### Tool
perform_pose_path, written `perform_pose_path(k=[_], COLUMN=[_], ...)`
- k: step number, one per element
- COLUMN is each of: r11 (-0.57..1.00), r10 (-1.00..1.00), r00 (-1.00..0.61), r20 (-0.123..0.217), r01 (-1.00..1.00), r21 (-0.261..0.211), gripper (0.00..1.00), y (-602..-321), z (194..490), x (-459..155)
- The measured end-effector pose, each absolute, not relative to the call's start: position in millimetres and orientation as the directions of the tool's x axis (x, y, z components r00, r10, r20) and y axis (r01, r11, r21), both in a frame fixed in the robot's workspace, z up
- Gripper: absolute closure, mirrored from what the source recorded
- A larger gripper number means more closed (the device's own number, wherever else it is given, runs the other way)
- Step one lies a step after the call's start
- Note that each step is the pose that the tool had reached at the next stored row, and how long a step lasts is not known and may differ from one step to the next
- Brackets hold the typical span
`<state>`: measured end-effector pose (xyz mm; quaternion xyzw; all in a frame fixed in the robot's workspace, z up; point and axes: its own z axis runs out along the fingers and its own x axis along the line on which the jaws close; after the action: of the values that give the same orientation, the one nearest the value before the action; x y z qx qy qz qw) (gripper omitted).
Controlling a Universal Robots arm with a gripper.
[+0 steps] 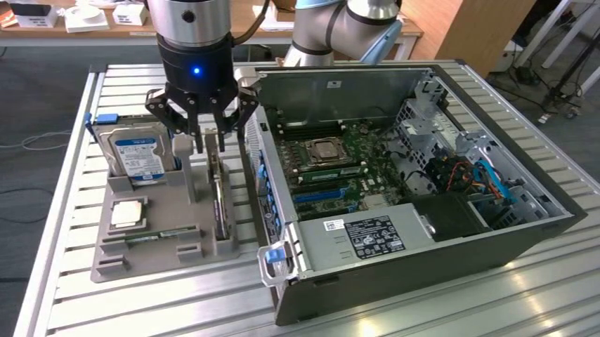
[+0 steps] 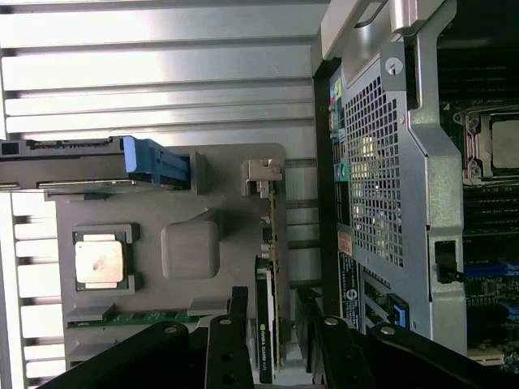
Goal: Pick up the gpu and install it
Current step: 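Pick up the gpu and move the gpu toward the slot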
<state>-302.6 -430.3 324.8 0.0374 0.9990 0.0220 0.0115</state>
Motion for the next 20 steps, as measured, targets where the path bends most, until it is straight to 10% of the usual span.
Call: perform_pose_path(k=[20], r11=[0.996], r10=[0.075], r00=[-0.997], r20=[-0.021], r01=[0.074], r21=[0.045], gripper=[0.63], y=[-433.6], z=[306.9], x=[-302.7])
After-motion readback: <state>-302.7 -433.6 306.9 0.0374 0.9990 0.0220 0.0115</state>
